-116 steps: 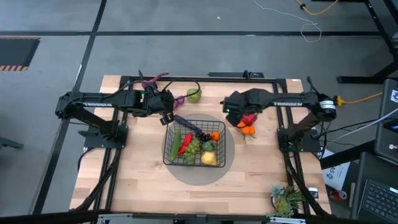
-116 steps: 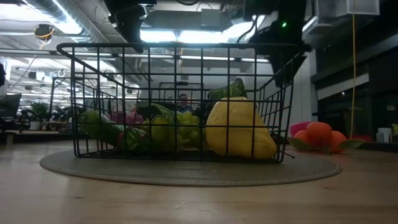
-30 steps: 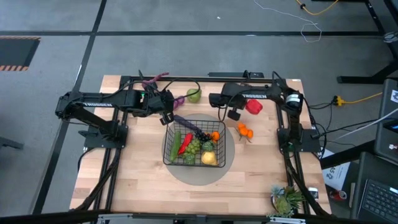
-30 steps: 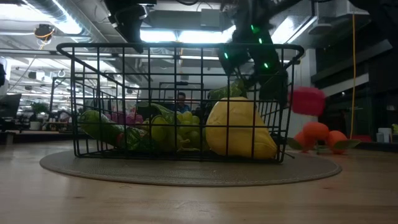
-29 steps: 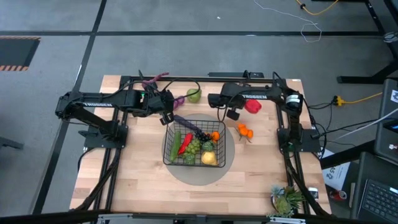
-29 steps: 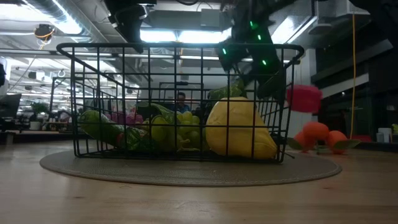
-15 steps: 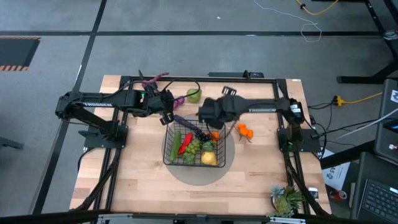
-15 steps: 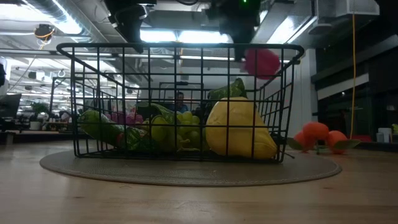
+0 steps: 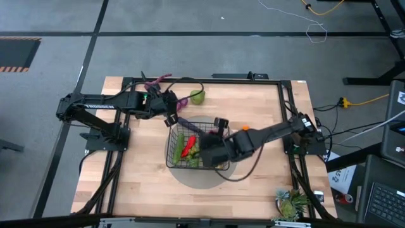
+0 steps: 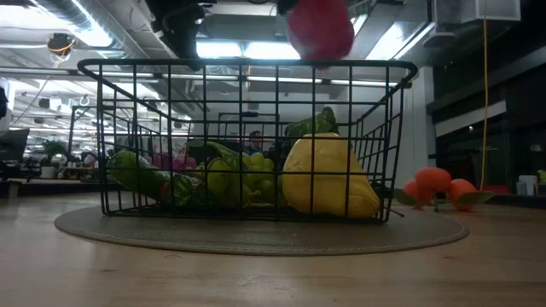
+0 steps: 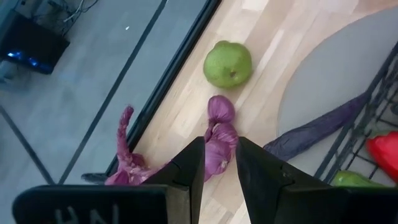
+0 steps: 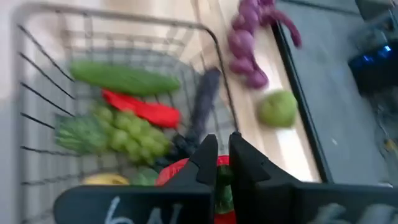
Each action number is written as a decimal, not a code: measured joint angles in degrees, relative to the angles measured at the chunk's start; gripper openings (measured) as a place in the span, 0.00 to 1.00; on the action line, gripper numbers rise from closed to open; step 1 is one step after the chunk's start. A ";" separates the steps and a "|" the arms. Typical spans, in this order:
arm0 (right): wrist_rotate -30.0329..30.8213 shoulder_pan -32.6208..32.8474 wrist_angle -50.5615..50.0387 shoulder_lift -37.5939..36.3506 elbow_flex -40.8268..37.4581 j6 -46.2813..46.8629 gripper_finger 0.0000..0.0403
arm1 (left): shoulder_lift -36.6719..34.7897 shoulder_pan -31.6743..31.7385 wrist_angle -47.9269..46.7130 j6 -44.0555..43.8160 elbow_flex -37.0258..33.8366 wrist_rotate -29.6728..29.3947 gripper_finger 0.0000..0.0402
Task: Build produce basket
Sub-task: Put the red bell pepper into the black wire basket
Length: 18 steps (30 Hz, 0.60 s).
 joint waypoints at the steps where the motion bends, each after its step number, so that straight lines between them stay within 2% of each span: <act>1: 0.03 0.52 1.43 0.00 0.00 -0.71 0.03 | -0.07 0.00 -0.84 -0.40 0.00 -0.52 0.21; 6: -0.10 1.58 11.45 0.19 -0.04 -6.37 0.04 | -5.59 -0.76 -7.52 -7.07 0.04 -5.38 0.21; 13: -7.42 -0.99 30.84 0.42 -3.46 -19.11 0.04 | -16.34 -1.50 -14.96 -18.66 0.02 -6.97 0.21; 18: -9.35 -3.60 41.20 0.44 -7.91 -23.48 0.05 | -22.36 -1.52 -15.19 -20.68 -1.46 -6.89 0.21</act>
